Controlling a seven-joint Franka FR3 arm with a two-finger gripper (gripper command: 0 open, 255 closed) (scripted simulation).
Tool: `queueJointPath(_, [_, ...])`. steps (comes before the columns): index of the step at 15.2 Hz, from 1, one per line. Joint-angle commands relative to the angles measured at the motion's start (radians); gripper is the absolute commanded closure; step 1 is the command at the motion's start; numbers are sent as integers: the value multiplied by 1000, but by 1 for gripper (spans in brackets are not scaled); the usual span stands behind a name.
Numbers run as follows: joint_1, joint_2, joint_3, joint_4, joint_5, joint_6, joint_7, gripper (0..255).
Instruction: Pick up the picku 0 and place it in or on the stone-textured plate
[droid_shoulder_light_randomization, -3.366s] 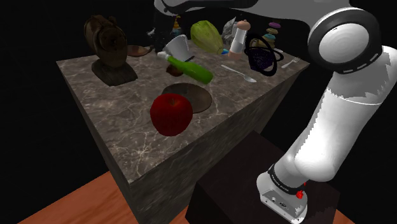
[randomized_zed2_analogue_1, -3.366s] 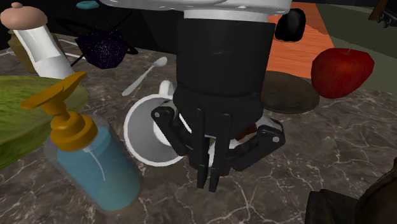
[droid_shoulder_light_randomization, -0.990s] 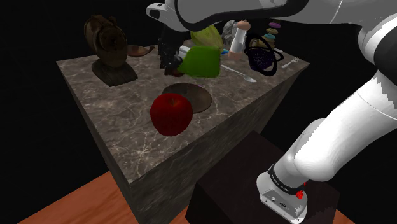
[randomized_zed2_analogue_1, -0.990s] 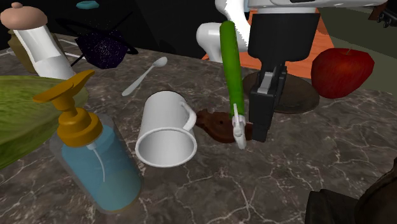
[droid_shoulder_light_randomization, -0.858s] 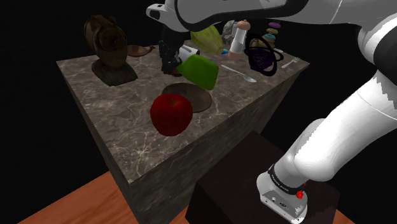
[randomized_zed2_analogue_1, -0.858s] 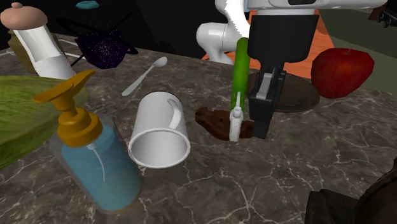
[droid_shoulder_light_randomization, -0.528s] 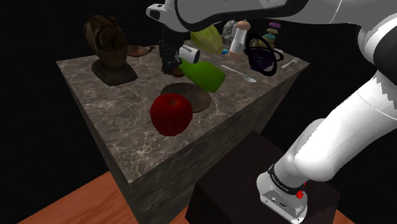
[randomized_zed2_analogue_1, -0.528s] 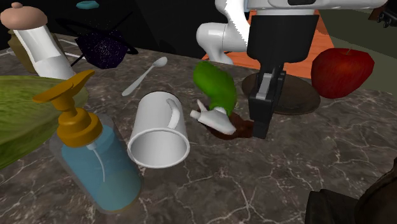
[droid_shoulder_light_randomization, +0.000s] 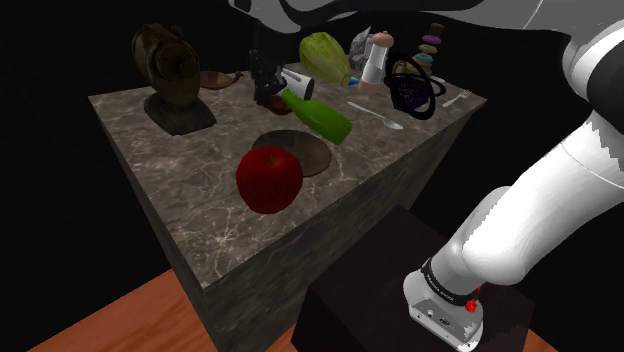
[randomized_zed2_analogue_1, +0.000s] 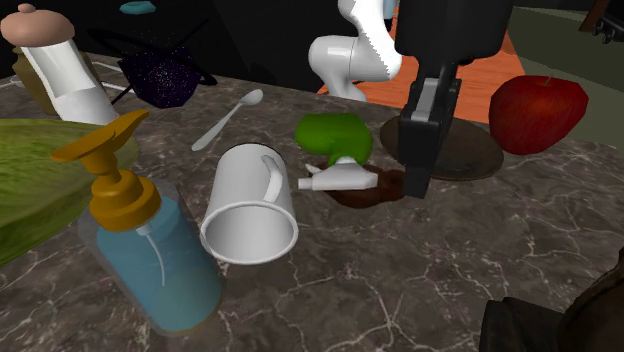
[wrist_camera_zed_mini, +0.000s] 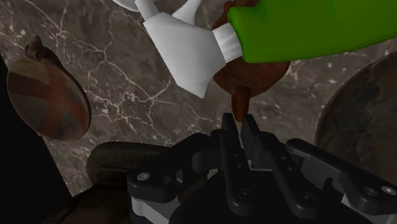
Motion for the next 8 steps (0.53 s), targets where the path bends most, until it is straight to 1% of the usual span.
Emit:
queueJointPath(1, [-1,-1,-1,27,0,-28,0,255])
queueJointPath(8, [-1,10,-1,133,-4,-124,4,255])
